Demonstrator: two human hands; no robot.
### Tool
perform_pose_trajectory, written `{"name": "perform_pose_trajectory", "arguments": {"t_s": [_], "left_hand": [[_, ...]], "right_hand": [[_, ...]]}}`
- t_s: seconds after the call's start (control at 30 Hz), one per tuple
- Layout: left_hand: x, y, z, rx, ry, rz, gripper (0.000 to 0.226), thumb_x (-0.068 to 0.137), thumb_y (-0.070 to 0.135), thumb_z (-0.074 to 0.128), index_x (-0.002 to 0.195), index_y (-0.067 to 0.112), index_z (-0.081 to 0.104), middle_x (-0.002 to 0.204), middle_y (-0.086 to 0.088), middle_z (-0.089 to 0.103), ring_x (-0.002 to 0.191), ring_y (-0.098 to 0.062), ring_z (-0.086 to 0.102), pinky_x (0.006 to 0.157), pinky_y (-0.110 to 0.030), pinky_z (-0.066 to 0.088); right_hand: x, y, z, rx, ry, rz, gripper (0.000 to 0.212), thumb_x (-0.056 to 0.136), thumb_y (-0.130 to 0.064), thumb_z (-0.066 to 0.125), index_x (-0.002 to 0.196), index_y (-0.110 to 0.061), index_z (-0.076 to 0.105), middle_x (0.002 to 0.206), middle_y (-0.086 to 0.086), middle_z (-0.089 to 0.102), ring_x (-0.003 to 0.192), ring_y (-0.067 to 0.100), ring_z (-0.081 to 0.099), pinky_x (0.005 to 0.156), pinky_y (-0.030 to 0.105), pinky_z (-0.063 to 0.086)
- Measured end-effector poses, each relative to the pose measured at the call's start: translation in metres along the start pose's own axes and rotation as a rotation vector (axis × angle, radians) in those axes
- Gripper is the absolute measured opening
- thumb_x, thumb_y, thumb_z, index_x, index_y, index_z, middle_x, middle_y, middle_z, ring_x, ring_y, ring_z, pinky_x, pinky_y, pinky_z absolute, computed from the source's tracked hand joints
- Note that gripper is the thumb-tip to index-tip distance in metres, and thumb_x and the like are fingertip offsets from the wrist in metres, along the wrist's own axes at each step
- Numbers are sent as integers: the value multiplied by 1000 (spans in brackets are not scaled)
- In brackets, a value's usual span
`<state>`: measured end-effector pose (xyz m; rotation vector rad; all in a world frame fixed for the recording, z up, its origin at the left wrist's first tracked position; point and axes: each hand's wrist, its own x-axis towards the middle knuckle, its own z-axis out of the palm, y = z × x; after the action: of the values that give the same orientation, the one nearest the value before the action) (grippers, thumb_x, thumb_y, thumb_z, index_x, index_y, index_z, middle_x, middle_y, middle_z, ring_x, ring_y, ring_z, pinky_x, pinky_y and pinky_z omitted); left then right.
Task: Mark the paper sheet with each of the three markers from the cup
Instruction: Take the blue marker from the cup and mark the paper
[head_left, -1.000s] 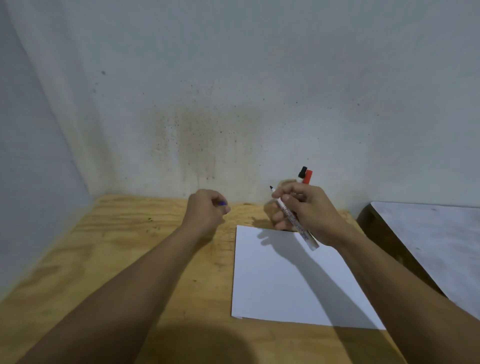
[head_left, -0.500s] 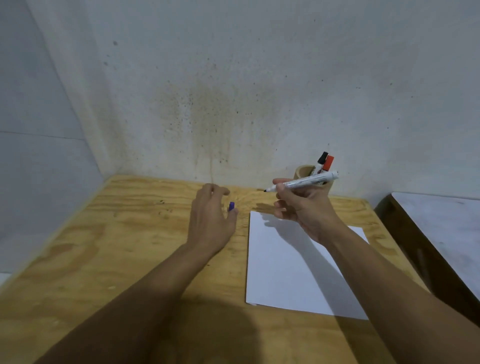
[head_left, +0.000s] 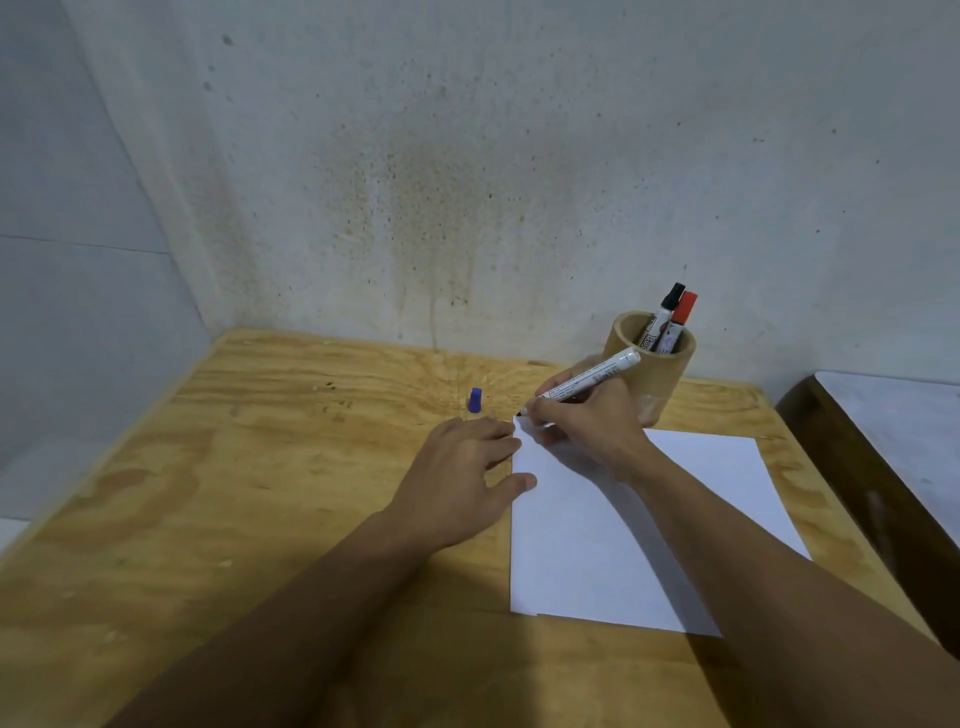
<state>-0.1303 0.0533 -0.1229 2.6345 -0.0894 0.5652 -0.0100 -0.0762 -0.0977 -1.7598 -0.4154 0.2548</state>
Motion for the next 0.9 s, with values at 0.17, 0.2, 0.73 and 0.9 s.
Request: {"name": "perform_pose_trajectory", "arguments": {"t_s": [0.17,0.2,0.73,0.9], "left_hand": [[2,-7,6,-28,-10,-24,45,79,42,62,110,10,68,121,-6,66,118,-19,55,101,-47,40],[2,-7,7,-37,-4,-29,44,79,41,64,112,10,67,123,-6,65,120,-19,54,103,-46,39],[2,0,3,-68,-16,-104,47,81,36,67,121,11,61,133,-3,58,129,-18,45,110,-40,31],[2,1,1,-73,-22,-98,46,81,36,68,120,11,62,132,-5,59,128,-19,46,109,-45,33]], "right_hand": [[1,9,4,-19,19,-49,13,75,6,73,86,10,66,75,17,68,60,8,64,55,22,54],[1,10,4,-3,19,-51,13,75,7,72,86,11,65,74,15,67,58,6,63,53,19,53],[-1,14,5,35,0,-89,13,77,10,71,86,17,64,72,23,66,57,16,64,54,22,56],[-1,14,4,13,-17,-84,11,75,9,73,81,13,65,68,17,67,56,14,64,54,24,54]]}}
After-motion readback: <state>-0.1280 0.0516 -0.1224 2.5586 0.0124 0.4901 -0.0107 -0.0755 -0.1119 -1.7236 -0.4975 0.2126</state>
